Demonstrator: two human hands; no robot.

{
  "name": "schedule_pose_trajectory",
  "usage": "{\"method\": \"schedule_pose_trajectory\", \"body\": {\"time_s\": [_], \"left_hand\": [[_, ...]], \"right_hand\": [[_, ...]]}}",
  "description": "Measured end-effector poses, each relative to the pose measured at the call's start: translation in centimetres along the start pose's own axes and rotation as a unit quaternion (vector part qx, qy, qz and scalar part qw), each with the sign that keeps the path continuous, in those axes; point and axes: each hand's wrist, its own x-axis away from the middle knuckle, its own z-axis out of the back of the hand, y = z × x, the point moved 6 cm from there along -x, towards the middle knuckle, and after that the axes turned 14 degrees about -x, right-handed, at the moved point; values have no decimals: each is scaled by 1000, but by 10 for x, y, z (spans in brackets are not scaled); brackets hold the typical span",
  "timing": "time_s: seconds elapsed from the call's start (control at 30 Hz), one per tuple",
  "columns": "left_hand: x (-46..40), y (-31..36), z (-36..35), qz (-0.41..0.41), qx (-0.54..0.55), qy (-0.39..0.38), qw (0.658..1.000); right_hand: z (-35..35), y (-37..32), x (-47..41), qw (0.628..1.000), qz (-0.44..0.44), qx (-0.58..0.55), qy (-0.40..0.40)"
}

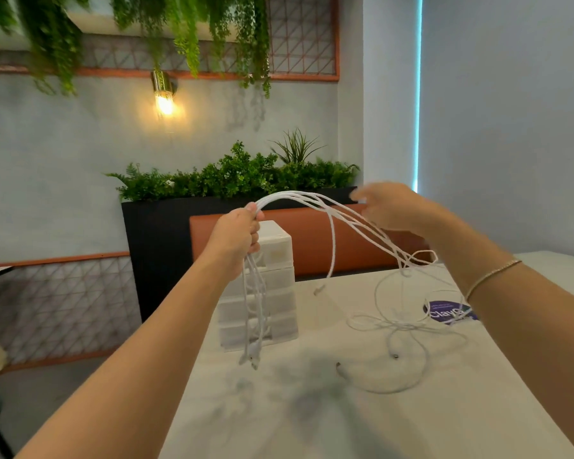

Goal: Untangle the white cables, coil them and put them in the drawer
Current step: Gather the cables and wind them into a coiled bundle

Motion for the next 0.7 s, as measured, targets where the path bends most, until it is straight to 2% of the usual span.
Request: {"method": "schedule_pose_trajectory", "body": {"time_s": [0.03, 0.1, 0.13, 0.23, 0.33, 0.4, 0.5, 0.57, 0.7], "left_hand": [[2, -1, -3, 2, -4, -8, 1000], [6, -2, -9, -4, -13, -28, 1000], [8, -3, -11, -8, -12, -38, 999], [15, -6, -11, -13, 16, -52, 998], [21, -12, -7, -14, 29, -87, 996], [28, -19, -6, -18, 5, -124, 992], [36, -26, -9, -20, -20, -173, 985], [39, -28, -11, -22, -26, -186, 982], [47, -38, -15, -31, -112, -207, 971]], "right_hand": [[5, -24, 2, 993, 41, -95, 47], [6, -61, 2, 979, 76, -173, 74], [-1, -73, 1, 980, 78, -175, 50], [-38, -78, 0, 975, 30, -196, -96], [-54, -66, -1, 947, -1, -281, -153], [-51, -58, -4, 938, -4, -314, -146], [-40, -58, -8, 944, 1, -309, -114], [-35, -62, -11, 942, 5, -320, -99], [-19, -58, -21, 938, 4, -347, -28]]}}
